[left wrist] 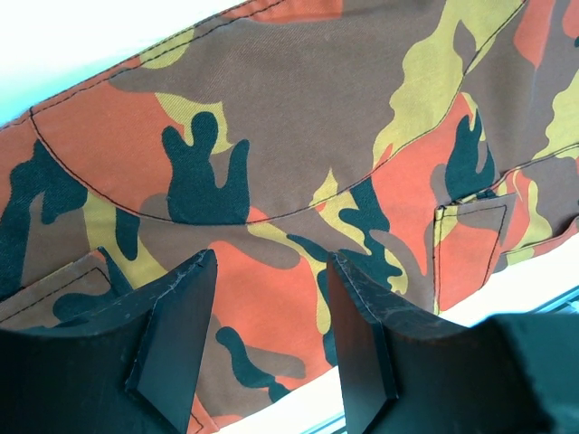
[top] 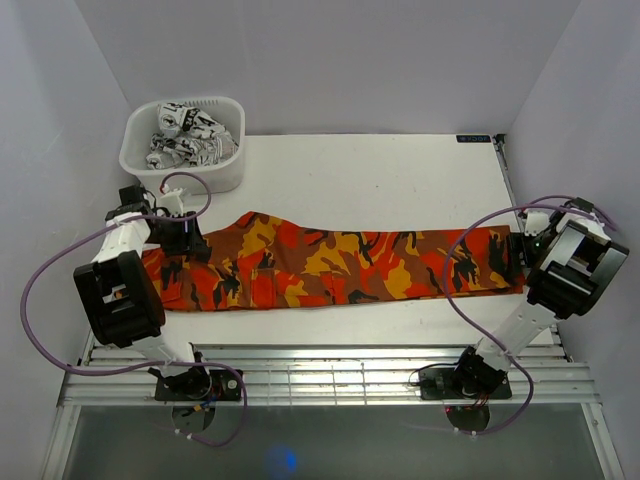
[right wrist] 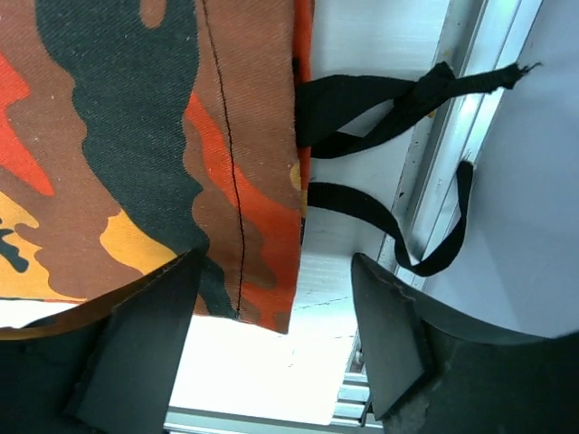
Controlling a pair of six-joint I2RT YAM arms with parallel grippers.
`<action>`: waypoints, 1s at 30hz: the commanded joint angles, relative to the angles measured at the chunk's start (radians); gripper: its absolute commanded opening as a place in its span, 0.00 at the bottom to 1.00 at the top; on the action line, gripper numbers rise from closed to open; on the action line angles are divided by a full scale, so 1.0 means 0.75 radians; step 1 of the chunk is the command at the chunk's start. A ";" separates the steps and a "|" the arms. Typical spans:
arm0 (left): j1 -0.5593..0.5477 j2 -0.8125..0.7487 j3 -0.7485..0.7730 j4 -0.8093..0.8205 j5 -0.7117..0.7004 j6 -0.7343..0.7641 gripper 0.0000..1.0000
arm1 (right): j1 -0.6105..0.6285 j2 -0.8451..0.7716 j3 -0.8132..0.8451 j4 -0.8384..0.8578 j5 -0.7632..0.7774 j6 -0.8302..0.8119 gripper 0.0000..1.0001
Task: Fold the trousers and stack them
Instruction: Fold the trousers
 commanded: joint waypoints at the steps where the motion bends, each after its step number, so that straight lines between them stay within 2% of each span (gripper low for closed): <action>1: -0.005 -0.083 0.019 0.011 0.052 0.004 0.63 | 0.026 0.149 -0.058 -0.095 -0.221 0.065 0.72; 4: -0.005 -0.085 0.021 0.013 0.054 0.006 0.63 | 0.034 0.160 -0.048 -0.136 -0.299 0.071 0.57; 5: -0.007 -0.085 0.021 0.013 0.050 0.008 0.63 | 0.034 0.164 -0.042 -0.168 -0.328 0.071 0.45; 10: -0.007 -0.077 0.013 0.023 0.050 0.004 0.63 | 0.028 0.113 0.034 -0.279 -0.420 0.040 0.19; 11: -0.007 -0.077 0.009 0.025 0.056 -0.002 0.63 | 0.028 0.099 0.077 -0.306 -0.440 0.026 0.09; 21: -0.007 -0.134 0.006 0.054 0.058 0.016 0.63 | -0.053 -0.075 0.306 -0.449 -0.385 -0.039 0.08; 30: -0.007 -0.153 0.025 0.054 0.056 0.033 0.64 | -0.105 -0.043 0.368 -0.455 -0.214 -0.148 0.08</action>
